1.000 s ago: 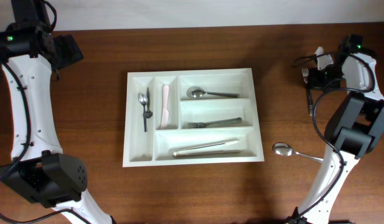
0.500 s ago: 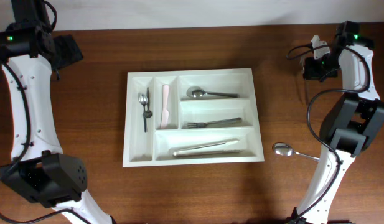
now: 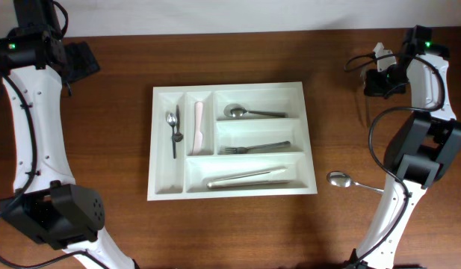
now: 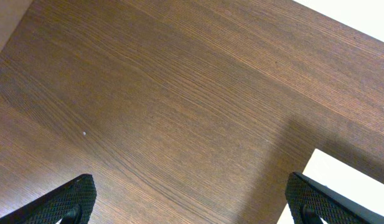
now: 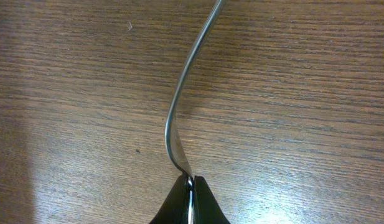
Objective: Pack container
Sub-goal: 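Lift the fork and carry it left toward the tray, then lower the fork into the tray's upper compartment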
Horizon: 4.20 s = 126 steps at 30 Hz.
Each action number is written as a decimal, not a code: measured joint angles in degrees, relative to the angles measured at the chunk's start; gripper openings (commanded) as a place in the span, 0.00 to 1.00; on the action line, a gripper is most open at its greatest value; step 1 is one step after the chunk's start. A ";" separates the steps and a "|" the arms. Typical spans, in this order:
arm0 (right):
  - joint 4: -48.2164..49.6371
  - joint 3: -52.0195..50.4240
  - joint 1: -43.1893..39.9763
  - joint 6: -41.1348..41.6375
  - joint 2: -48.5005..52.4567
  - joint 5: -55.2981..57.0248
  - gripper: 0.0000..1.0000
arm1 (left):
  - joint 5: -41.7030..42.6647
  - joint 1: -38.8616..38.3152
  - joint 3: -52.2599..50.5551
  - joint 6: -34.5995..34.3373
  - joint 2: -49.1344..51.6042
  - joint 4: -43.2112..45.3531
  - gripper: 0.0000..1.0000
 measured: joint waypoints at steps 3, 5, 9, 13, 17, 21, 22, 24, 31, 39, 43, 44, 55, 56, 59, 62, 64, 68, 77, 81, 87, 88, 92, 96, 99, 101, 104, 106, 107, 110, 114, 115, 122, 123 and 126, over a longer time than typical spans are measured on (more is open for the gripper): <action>-0.11 0.02 0.00 0.00 0.00 -0.07 0.04 | 0.00 0.00 0.00 0.00 0.00 0.02 0.99; -0.33 0.31 0.00 0.02 0.00 -0.20 0.04 | 0.00 0.00 0.00 0.00 0.00 0.02 0.99; -1.03 1.77 0.00 0.00 0.00 -0.24 0.04 | 0.00 0.00 0.00 0.02 0.00 0.00 0.99; -1.36 2.80 0.00 -0.02 0.00 -0.24 0.04 | 0.00 0.00 0.00 0.02 0.00 0.00 0.99; -1.64 2.84 0.07 0.00 0.00 -0.24 0.04 | 0.00 0.00 0.00 0.00 0.00 0.02 0.99; -2.21 2.84 0.72 -0.57 0.00 -0.22 0.04 | 0.00 0.00 0.00 0.02 0.00 0.00 0.99; -2.36 2.84 0.96 -0.74 0.00 -0.22 0.04 | 0.00 0.00 0.00 0.02 0.00 0.00 0.99; -2.95 2.95 1.84 -1.36 0.00 -0.20 0.04 | 0.00 0.00 0.00 0.00 0.00 0.02 0.99; -6.19 7.02 6.64 -3.45 0.00 -0.24 0.04 | 0.00 0.00 0.00 0.00 0.00 0.02 0.99; -13.05 15.37 9.86 -5.44 0.00 -0.46 0.04 | 0.00 0.00 0.00 0.02 0.00 0.00 0.99; -15.69 18.18 10.73 -6.49 0.00 -0.44 0.04 | 0.00 0.00 0.00 0.00 0.00 0.00 0.99; -16.28 18.45 10.99 -6.82 0.00 -0.44 0.04 | 0.00 0.00 0.00 0.00 0.00 0.02 0.99; -23.26 18.67 18.49 -14.36 0.00 -0.50 0.04 | 0.00 0.00 0.00 0.02 0.00 0.00 0.99; -23.87 18.67 19.50 -15.19 0.00 -0.66 0.04 | 0.00 0.00 0.00 0.00 0.00 0.02 0.99; -25.03 18.67 21.66 -16.83 0.00 -1.25 0.04 | 0.00 0.00 0.00 0.00 0.00 0.00 0.99; -25.92 18.67 23.87 -18.10 0.00 -1.68 0.04 | 0.00 0.00 0.00 0.00 0.00 0.00 0.99; -27.04 18.67 25.18 -19.08 0.00 -1.73 0.04 | 0.00 0.00 0.00 0.00 0.00 0.02 0.99; -28.89 18.67 27.82 -20.52 0.00 -1.75 0.04 | 0.00 0.00 0.00 0.00 0.00 0.00 0.99; -31.39 18.67 32.28 -24.22 0.00 -4.79 0.04 | 0.00 0.00 0.00 0.02 0.00 0.00 0.99; -31.41 18.67 33.35 -24.92 0.00 -5.16 0.04 | 0.00 0.00 0.00 0.00 0.00 0.00 0.99; -31.41 18.67 33.68 -26.91 0.00 -5.99 0.04 | 0.00 0.00 0.00 0.02 0.00 0.00 0.99; -31.41 18.67 33.68 -27.63 0.00 -6.21 0.04 | 0.00 0.00 0.00 0.02 0.00 0.00 0.99; -31.41 18.67 33.68 -32.02 0.00 -7.93 0.04 | 0.00 0.00 0.00 0.00 0.00 0.00 0.99; -31.41 18.67 33.68 -36.81 0.00 -9.44 0.04 | 0.00 0.00 0.00 0.00 0.00 0.00 0.99; -31.41 18.67 33.68 -41.51 0.00 -9.99 0.04 | 0.00 0.00 0.00 0.00 0.00 0.00 0.99; -31.41 18.67 33.68 -44.24 0.00 -10.12 0.04 | 0.00 0.00 0.00 0.00 0.00 0.02 0.99; -31.41 18.58 33.68 -49.00 0.00 -10.27 0.04 | 0.00 0.00 0.00 0.02 0.00 0.00 0.99; -31.41 18.03 33.68 -52.11 0.00 -10.29 0.04 | 0.00 0.00 0.00 0.00 0.00 0.00 0.99; -31.39 17.46 33.68 -53.33 0.00 -10.32 0.04 | 0.00 0.00 0.00 0.00 0.00 0.00 0.99; -31.21 14.62 33.68 -56.13 0.00 -10.34 0.04 | 0.00 0.00 0.00 0.00 0.00 0.02 0.99; -29.94 9.22 33.70 -57.92 0.00 -10.34 0.04 | 0.00 0.00 0.00 0.02 0.00 0.02 0.99; -29.88 8.13 33.70 -58.12 0.00 -10.32 0.04 | 0.00 0.00 0.00 0.00 0.00 0.02 0.99; -29.44 5.14 34.75 -58.97 0.00 -10.32 0.04 | 0.00 0.00 0.00 0.00 0.00 0.02 0.99; -29.44 5.14 35.17 -58.95 0.00 -10.32 0.04 | 0.00 0.00 0.00 0.02 0.00 0.00 0.99; -29.42 5.14 36.37 -58.97 0.00 -10.34 0.04 | 0.00 0.00 0.00 0.02 0.00 0.00 0.99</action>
